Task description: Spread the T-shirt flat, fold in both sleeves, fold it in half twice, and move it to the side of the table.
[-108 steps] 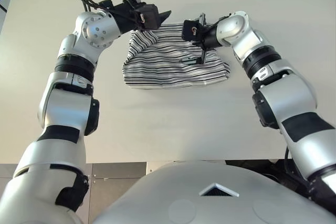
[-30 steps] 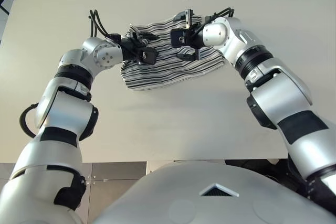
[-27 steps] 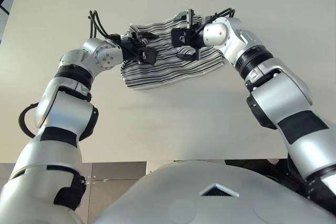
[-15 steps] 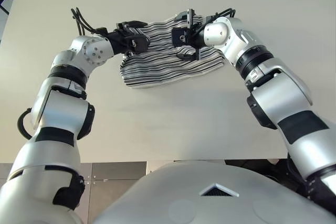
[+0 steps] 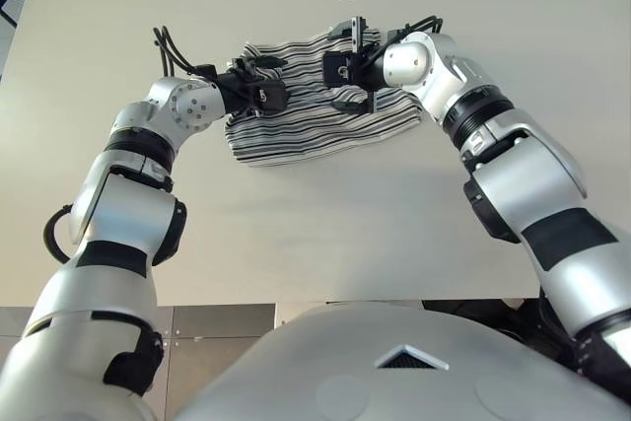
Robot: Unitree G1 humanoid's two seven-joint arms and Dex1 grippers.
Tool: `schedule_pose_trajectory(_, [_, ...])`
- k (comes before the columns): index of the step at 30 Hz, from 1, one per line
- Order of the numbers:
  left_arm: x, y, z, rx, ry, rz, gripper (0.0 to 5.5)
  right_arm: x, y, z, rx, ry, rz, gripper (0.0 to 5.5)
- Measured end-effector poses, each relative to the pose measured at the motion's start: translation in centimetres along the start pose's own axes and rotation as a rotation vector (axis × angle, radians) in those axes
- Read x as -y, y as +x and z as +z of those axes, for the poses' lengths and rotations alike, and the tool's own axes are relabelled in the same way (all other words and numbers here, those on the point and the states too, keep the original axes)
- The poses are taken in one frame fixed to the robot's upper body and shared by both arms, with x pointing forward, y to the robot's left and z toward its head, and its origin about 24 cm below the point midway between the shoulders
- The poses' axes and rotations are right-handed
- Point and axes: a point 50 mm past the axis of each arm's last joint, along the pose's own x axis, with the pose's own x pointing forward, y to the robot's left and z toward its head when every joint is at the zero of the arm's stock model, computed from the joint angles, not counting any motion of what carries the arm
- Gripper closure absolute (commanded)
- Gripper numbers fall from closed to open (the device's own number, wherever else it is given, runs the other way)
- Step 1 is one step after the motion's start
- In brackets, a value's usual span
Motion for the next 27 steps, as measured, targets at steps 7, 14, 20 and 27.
schedule_pose_trajectory(7, [-0.3,-1.9,-2.1,-0.097,-0.022,0.051,2.86,0.0,0.0,0.0,0.0,0.0,0.0,0.0])
schedule_pose_trajectory(14, [-0.9,-2.5,-2.5,-0.1,-0.069,0.09,2.86,0.0,0.0,0.0,0.0,0.0,0.0,0.0])
schedule_pose_trajectory(20, [0.0,-4.4,-5.1,-0.284,-0.053,0.096,2.86,-0.1,0.0,0.0,0.005,0.011,-0.003,0.0])
schedule_pose_trajectory(27, [1.8,-9.5,-9.2,-0.542,-0.037,0.09,2.86,-0.2,0.0,0.0,0.019,0.032,0.002,0.0])
